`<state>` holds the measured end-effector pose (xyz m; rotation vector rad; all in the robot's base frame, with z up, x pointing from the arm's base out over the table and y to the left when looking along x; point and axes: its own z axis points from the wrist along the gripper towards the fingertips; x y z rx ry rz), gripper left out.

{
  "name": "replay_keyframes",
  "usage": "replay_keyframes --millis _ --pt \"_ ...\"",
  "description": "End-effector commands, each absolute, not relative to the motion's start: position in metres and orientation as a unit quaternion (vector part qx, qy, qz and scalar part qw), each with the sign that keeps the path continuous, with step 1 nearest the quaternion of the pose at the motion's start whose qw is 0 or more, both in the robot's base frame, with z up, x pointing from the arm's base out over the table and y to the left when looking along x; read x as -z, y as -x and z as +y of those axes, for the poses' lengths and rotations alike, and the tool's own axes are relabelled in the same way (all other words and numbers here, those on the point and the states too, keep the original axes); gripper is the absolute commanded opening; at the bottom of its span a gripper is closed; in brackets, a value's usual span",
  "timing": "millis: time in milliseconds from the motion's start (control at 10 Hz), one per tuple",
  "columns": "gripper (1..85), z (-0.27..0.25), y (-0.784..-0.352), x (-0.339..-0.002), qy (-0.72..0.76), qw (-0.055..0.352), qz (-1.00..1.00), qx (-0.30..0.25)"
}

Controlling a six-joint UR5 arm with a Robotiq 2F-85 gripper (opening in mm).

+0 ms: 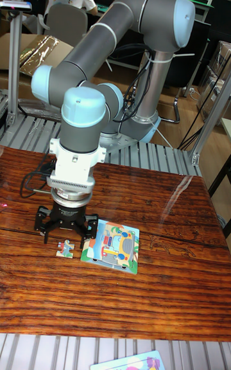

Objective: Assemble one piece of a puzzle

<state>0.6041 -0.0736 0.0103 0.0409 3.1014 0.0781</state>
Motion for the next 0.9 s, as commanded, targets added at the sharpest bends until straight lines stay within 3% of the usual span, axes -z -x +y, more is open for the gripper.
replay_keyframes --millis 0,800 --pt "77.0 -0.071 -0.597 -0.005 -0.011 0.012 0.999 -0.031" --pt "72.3 -0.074 -0.593 0.009 0.003 0.004 1.0 -0.023"
